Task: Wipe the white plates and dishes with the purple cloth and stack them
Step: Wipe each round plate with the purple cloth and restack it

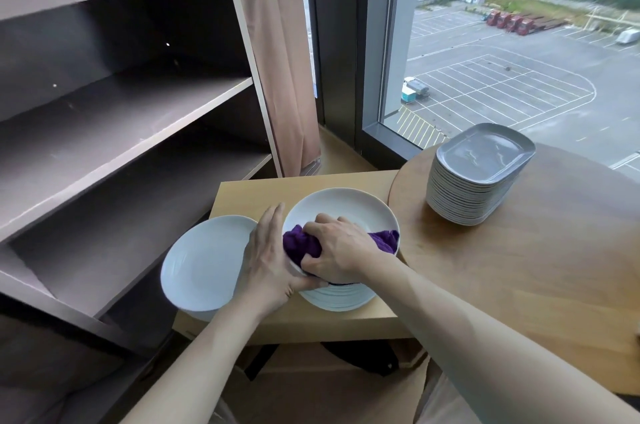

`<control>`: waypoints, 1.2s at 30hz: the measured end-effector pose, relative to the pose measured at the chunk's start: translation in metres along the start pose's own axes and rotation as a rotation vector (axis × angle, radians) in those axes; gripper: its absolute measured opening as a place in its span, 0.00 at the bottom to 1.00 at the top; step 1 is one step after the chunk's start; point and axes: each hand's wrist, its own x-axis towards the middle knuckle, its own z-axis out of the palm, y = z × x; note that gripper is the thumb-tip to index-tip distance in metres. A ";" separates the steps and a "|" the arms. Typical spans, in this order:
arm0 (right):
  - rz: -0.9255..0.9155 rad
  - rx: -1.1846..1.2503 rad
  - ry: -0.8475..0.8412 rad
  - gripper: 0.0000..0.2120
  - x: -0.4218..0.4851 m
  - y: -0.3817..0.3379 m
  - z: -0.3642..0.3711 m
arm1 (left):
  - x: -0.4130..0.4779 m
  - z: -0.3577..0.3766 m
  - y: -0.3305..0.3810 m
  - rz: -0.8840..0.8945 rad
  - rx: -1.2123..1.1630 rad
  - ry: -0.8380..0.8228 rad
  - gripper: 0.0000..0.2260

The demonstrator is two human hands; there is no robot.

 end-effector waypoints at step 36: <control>0.229 -0.035 0.520 0.20 -0.069 0.025 -0.016 | -0.013 -0.043 0.048 0.865 0.926 0.006 0.12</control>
